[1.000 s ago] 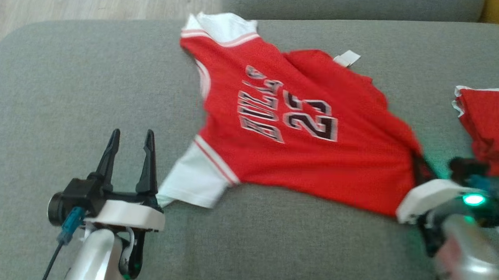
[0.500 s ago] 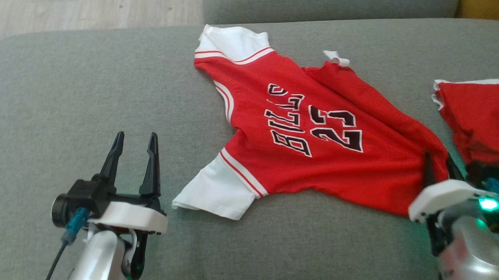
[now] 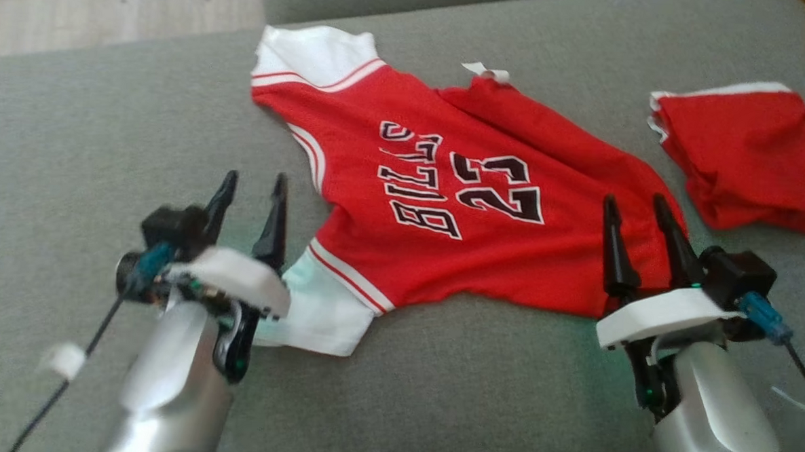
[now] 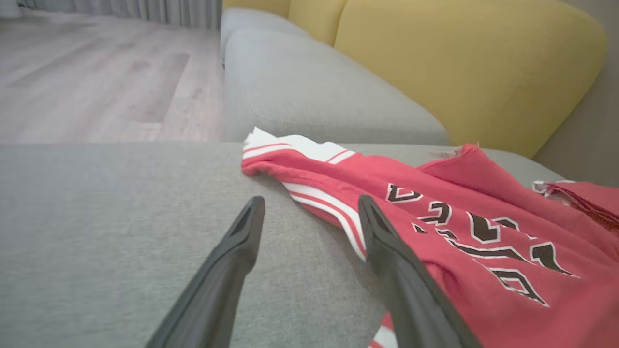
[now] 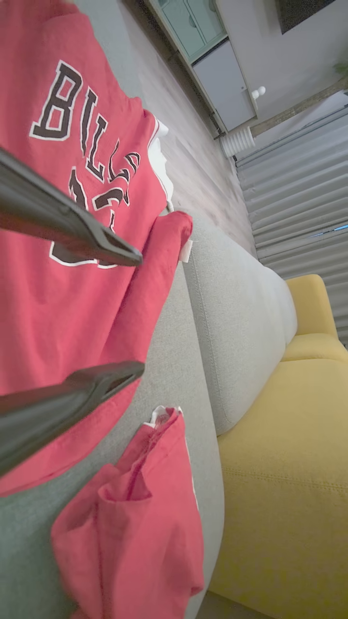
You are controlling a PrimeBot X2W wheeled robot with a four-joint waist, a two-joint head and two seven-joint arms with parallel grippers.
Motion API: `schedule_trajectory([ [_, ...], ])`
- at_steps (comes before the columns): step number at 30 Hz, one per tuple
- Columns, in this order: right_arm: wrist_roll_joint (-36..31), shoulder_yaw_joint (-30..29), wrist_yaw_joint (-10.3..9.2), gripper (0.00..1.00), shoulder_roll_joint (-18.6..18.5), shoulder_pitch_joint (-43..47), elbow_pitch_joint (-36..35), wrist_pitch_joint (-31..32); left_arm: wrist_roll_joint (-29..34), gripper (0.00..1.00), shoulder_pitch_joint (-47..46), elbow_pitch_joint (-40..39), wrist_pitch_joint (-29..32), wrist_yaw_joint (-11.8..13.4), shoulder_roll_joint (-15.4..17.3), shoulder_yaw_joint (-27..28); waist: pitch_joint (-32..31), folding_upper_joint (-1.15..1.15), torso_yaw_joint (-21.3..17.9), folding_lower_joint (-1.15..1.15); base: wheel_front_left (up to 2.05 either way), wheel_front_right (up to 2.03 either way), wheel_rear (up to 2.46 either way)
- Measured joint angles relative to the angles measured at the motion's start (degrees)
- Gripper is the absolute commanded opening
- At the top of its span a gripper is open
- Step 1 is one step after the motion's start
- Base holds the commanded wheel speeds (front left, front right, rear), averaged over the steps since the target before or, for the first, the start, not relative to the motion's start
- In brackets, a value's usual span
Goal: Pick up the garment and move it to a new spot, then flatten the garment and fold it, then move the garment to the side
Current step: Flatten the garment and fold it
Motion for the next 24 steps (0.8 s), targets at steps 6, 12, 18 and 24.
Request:
schedule_trajectory([
  [6,1.1,2.0,0.0,1.0,0.2,0.3,-4.0,0.0,-3.2,1.0,-7.5,8.5,5.6,-0.3,-0.4,-2.5,2.7,0.0,-2.7,0.01,0.0,0.0,0.0],
  [12,1.5,2.8,0.0,1.0,0.2,-0.1,-5.5,0.0,-5.6,1.0,-11.8,15.2,8.4,-0.4,-0.4,-4.4,4.6,0.0,-5.2,0.0,0.0,0.0,0.0],
  [18,1.9,2.9,0.0,1.0,0.2,-0.8,-6.2,0.0,-9.8,1.0,-13.7,17.2,10.9,-0.7,-0.4,-9.4,5.4,0.0,-6.4,0.0,0.0,0.0,0.0],
  [24,1.9,2.5,0.0,1.0,0.2,-0.8,-6.1,0.0,-16.3,0.0,-13.8,15.8,10.6,-0.7,0.1,-14.3,5.4,0.0,-6.4,0.0,0.0,0.0,0.0],
])
